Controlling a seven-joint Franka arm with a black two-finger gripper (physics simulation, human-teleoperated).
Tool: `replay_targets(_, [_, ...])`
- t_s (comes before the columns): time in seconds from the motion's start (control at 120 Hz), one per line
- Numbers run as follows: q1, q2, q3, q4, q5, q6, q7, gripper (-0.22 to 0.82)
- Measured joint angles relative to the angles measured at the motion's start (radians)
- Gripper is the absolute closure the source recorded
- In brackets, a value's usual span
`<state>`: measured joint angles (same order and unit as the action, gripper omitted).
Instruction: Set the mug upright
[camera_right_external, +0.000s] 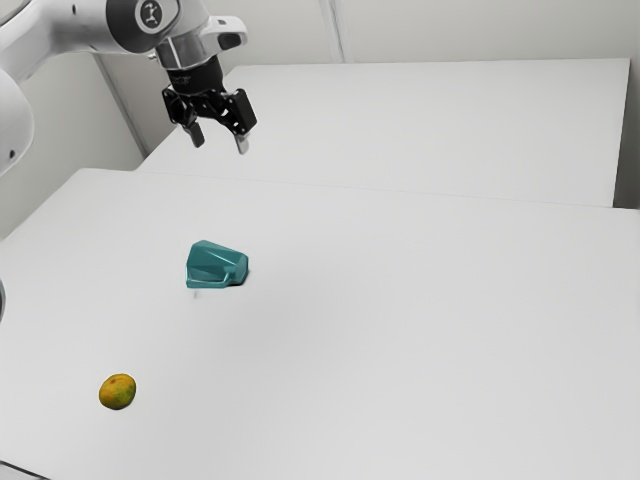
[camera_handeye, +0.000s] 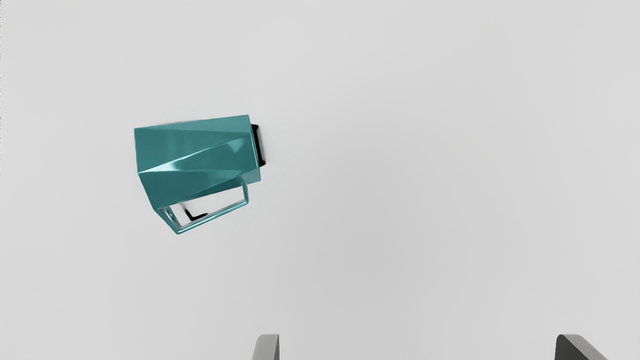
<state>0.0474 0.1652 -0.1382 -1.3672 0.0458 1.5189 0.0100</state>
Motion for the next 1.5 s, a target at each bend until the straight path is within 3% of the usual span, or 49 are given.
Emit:
replay_targets(0.4, [0.037, -0.003, 0.007, -0.024, -0.006, 0.024, 0.004, 0.00])
replay_targets(0.65, [0.146, 0.009, 0.006, -0.178, -0.118, 0.071, 0.028, 0.00])
replay_targets(0.808, [0.218, 0.023, 0.007, -0.247, -0.214, 0.145, 0.151, 0.00])
replay_targets(1.133, [0.367, 0.175, 0.008, -0.263, -0.404, 0.227, 0.448, 0.00])
replay_targets(1.5, [0.515, 0.293, 0.012, -0.220, -0.561, 0.221, 0.716, 0.00])
